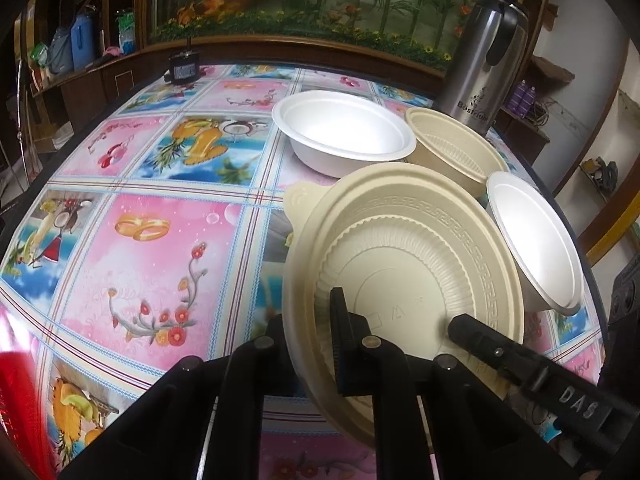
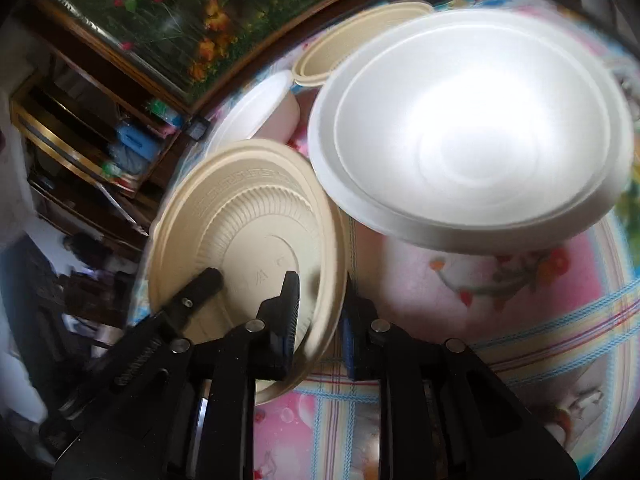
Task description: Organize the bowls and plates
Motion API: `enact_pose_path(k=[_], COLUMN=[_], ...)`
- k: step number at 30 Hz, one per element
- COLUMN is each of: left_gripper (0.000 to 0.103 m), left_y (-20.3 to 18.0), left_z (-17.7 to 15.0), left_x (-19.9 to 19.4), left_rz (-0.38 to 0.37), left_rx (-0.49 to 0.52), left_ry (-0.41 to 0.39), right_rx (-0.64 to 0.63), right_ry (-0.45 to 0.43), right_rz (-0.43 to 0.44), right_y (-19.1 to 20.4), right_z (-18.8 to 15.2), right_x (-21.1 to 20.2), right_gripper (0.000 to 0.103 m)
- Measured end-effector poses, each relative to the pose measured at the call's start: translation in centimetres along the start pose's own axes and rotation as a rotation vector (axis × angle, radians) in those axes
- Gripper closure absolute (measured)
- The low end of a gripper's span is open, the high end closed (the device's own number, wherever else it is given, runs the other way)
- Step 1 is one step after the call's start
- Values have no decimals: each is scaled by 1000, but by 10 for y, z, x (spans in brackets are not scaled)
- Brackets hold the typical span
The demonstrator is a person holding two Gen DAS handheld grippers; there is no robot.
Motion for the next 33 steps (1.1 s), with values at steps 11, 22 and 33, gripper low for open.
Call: enact_pose_path(k=[11,22,33], left_gripper=[93,93,93], left_y=[6,19,16], left_z=[-2,0,0], left_x=[7,7,6], left_rz=[-17,1,-6], left_rx=[-38,-79,-71], left_ry=[45,50,51], right_rx=[123,30,-56], right_ry=[31,-37,-89], right_rz=[118,33,-39], right_y=[-5,13,19], right_z=[-7,-6,1], right_x=[0,-12,-22], right_gripper=[78,68,90])
Point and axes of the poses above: each gripper's, at about its wrist camera, not at the fingertips, and x roughly the way its jaws point, y to its left, z to its top, the point moved 7 cm from there along x, roughly the way its jaws point, and after that the axes turned 10 degrees about -x, right-handed, at the moved point
